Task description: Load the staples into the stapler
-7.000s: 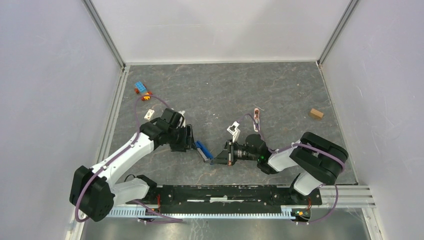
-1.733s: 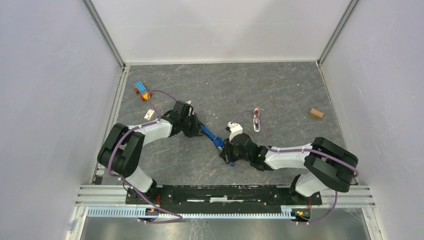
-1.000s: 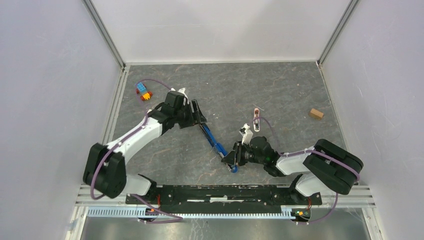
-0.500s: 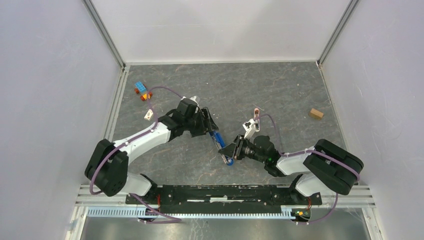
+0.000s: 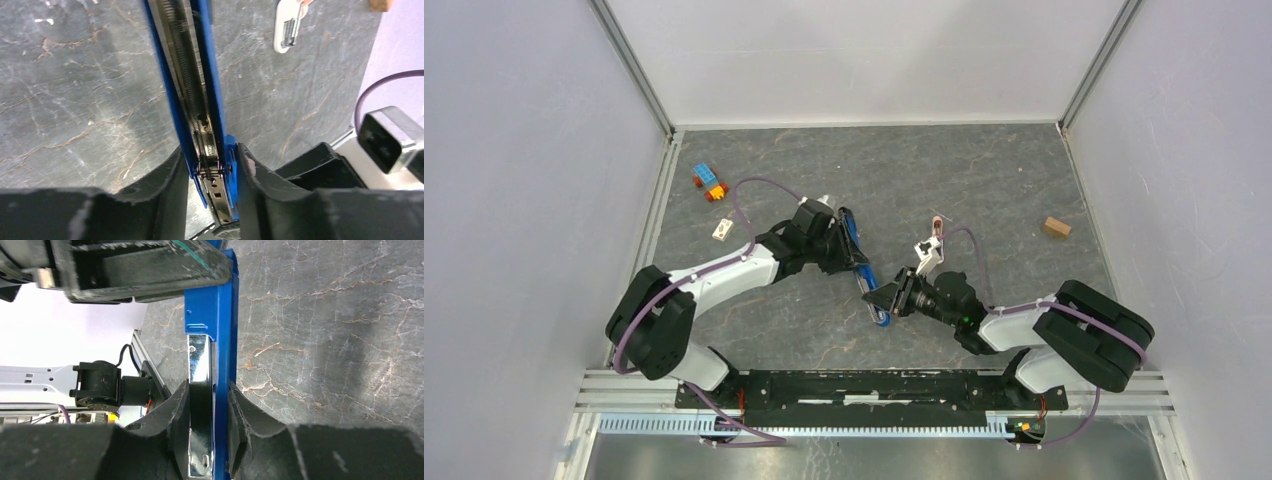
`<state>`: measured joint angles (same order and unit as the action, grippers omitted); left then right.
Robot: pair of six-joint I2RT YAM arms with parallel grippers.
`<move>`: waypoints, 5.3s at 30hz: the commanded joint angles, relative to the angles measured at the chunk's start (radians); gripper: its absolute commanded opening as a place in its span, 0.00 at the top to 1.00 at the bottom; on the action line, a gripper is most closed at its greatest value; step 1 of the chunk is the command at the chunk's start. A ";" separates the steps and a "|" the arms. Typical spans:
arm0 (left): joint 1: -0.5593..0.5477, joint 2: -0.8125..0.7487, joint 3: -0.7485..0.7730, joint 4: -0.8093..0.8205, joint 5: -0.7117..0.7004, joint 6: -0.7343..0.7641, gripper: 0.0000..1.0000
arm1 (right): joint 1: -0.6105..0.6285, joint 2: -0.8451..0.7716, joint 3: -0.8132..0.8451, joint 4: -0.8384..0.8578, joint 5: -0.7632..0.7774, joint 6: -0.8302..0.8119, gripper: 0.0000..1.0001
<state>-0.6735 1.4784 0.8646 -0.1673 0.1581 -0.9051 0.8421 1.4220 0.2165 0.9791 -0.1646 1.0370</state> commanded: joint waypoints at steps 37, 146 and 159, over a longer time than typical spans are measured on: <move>-0.002 0.662 0.921 -0.526 -0.390 0.270 0.56 | -0.019 -0.896 0.035 -1.028 0.530 -0.398 0.02; 0.461 0.140 0.254 -0.492 -0.276 0.298 0.41 | -0.018 -0.847 0.117 -1.006 0.570 -0.540 0.02; 0.044 -0.075 0.011 -0.446 -0.315 0.047 0.40 | -0.018 -0.891 0.060 -1.049 0.569 -0.486 0.02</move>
<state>-0.5495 1.4517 0.9356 -0.6479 -0.1284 -0.7128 0.8234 0.5480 0.2924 -0.0696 0.4015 0.5213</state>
